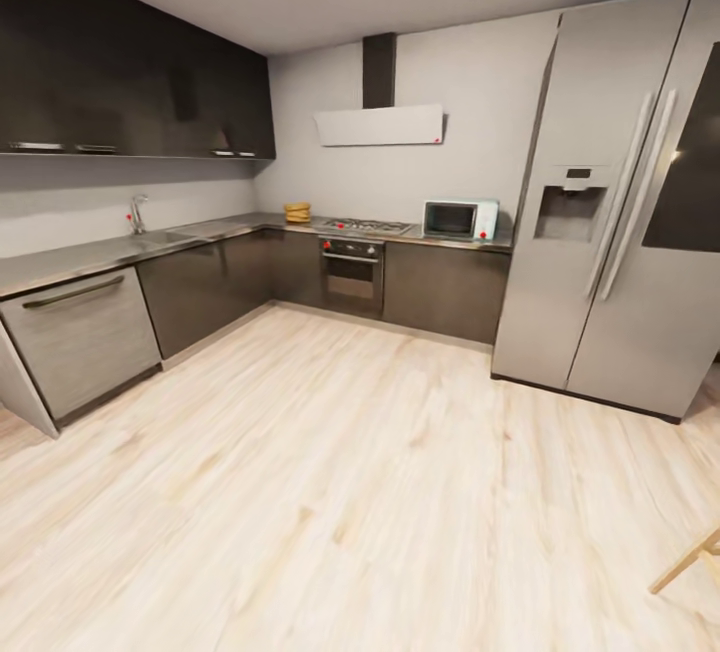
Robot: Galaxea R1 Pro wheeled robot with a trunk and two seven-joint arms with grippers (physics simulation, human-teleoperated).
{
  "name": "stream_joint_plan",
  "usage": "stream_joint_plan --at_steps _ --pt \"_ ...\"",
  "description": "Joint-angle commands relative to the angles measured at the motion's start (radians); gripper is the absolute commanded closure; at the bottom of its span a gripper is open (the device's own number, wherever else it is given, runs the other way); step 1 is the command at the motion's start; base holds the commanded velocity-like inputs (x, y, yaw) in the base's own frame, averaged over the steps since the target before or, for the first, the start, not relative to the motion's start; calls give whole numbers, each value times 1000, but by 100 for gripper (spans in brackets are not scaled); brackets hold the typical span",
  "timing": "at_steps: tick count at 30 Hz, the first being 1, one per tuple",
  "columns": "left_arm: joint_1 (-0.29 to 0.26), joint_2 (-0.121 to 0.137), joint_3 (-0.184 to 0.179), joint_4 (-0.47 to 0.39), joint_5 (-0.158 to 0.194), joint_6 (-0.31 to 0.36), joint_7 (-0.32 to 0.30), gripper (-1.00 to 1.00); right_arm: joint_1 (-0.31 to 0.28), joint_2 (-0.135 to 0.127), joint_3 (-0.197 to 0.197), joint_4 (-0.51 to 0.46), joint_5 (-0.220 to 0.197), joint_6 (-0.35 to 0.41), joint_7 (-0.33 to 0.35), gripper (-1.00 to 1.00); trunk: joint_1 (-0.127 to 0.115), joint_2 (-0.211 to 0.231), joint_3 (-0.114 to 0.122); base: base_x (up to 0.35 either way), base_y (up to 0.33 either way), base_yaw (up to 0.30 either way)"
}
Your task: In the kitchen, take the popcorn bag from the countertop, put it into the microwave, and heat it until the popcorn is cooked so the cooked popcorn ends up inside the bag.
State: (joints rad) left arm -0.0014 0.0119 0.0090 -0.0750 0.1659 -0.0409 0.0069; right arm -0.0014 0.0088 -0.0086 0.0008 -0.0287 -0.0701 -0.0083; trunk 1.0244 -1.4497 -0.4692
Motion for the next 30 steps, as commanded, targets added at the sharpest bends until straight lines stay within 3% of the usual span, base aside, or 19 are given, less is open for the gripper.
stream_joint_plan --at_steps 1,14,30 --pt "0 0 0 0 6 -2 1 -100 0 0 -1 0 -3 -4 -1 -100 1 0 -1 330 0 -5" --pt "-1 0 0 0 6 -2 1 -100 0 0 -4 0 -10 -4 -1 -100 1 0 -1 331 0 -222" --pt "0 0 -1 0 6 0 1 -100 0 0 -2 0 -4 -3 -1 -100 1 0 -1 330 0 -13"
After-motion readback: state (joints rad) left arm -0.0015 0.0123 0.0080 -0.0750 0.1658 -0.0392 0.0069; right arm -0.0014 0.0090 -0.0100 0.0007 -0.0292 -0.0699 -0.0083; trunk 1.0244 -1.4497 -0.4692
